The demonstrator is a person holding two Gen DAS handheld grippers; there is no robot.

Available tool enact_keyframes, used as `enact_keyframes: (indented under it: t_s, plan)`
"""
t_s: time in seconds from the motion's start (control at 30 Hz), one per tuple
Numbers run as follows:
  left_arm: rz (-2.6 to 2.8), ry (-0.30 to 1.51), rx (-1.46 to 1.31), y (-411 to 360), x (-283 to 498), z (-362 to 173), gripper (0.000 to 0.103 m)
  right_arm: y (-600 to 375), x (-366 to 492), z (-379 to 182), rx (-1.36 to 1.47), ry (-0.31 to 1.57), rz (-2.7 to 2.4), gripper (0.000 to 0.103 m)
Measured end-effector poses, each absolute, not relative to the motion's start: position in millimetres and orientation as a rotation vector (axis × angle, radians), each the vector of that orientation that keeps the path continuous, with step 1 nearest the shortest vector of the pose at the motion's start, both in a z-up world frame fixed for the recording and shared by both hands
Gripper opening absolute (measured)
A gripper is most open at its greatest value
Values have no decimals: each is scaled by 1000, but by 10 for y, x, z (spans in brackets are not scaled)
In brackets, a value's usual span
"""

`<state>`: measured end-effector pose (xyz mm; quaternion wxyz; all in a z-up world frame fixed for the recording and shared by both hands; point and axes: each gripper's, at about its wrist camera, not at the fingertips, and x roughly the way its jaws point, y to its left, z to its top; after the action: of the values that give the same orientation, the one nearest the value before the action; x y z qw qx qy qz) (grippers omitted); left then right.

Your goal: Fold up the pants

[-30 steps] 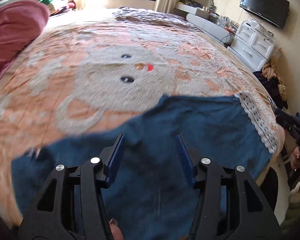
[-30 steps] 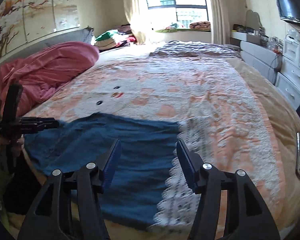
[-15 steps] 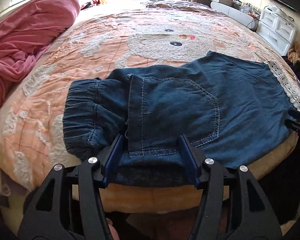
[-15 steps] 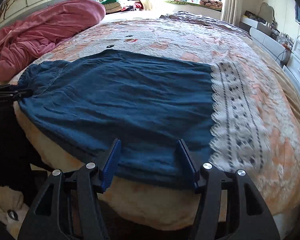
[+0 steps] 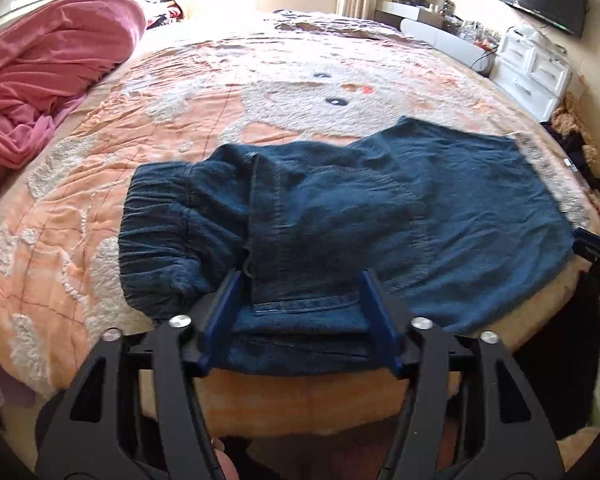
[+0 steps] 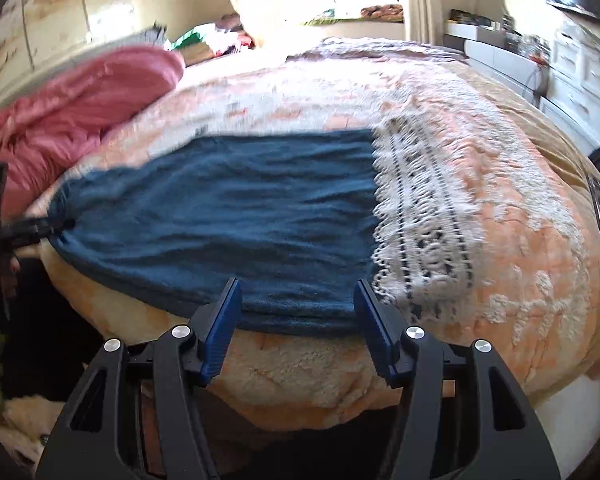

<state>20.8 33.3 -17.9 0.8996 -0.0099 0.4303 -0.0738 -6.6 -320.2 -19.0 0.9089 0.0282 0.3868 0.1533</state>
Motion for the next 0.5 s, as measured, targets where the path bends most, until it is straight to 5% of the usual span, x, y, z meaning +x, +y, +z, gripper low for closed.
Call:
enact_keyframes:
  t_s: [0.03, 0.5]
  plan:
    - [-163, 878, -19, 303, 164, -108, 70, -3251, -104, -146, 80, 784, 312, 62]
    - [-361, 749, 70, -488, -14, 560, 92, -3791, -579, 192, 187, 723, 141, 81]
